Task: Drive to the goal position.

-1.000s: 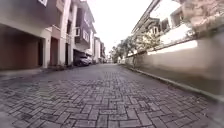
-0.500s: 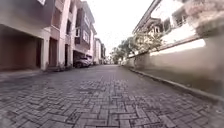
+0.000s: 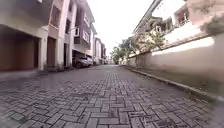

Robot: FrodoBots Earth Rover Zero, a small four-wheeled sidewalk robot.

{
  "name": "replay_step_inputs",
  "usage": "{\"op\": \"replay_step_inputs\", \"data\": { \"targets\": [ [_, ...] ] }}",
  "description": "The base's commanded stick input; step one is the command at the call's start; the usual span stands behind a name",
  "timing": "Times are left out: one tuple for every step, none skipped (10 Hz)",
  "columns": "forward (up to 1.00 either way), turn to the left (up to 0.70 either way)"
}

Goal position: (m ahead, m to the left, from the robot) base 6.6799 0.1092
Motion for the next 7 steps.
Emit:
{"op": "replay_step_inputs", "data": {
  "targets": [
    [0.69, 0.03],
    [0.69, 0.03],
    [0.69, 0.03],
    [0.69, 0.03],
    [0.69, 0.03],
    [0.69, 0.03],
    [0.69, 0.03]
  ]
}}
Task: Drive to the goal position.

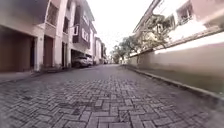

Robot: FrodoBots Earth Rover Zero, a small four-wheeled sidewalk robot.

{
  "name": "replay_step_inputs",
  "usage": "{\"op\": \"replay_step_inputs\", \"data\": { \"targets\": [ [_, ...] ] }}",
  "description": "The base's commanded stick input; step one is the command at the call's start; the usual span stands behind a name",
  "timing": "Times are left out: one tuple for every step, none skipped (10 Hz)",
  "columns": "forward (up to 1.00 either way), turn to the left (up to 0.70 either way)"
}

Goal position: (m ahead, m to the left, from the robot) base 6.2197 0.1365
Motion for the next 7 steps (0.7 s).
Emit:
{"op": "replay_step_inputs", "data": {
  "targets": [
    [0.69, 0.03],
    [0.69, 0.03],
    [0.69, -0.33],
    [0.69, -0.30],
    [0.69, -0.07],
    [0.69, 0.03],
    [0.69, 0.03]
  ]
}}
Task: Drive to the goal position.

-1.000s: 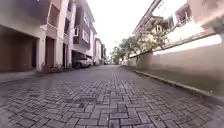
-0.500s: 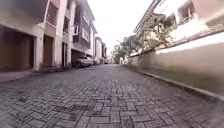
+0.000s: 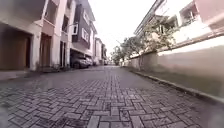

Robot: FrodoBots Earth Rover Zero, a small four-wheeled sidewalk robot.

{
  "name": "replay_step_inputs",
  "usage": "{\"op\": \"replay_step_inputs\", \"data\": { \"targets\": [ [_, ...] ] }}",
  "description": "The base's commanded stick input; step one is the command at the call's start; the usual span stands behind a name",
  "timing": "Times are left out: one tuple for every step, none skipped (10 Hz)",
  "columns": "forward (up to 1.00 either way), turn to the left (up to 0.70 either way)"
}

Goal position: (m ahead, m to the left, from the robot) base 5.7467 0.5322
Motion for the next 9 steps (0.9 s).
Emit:
{"op": "replay_step_inputs", "data": {
  "targets": [
    [0.69, 0.03],
    [0.69, 0.03],
    [0.69, 0.03],
    [0.69, 0.03],
    [0.69, 0.03],
    [0.69, 0.03],
    [0.69, 0.03],
    [0.69, 0.03],
    [0.69, 0.03]
  ]
}}
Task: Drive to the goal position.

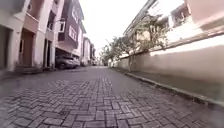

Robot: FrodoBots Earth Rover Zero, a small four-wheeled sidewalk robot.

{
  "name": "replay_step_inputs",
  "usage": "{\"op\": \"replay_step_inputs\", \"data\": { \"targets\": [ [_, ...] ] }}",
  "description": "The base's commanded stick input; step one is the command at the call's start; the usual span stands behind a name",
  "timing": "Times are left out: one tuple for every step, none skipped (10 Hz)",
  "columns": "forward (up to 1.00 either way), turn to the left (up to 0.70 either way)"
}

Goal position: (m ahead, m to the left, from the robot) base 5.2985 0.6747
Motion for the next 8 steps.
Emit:
{"op": "replay_step_inputs", "data": {
  "targets": [
    [0.69, 0.03],
    [0.69, 0.03],
    [0.69, 0.03],
    [0.69, 0.03],
    [0.69, 0.03],
    [0.69, 0.03],
    [0.69, 0.03],
    [0.69, 0.03]
  ]
}}
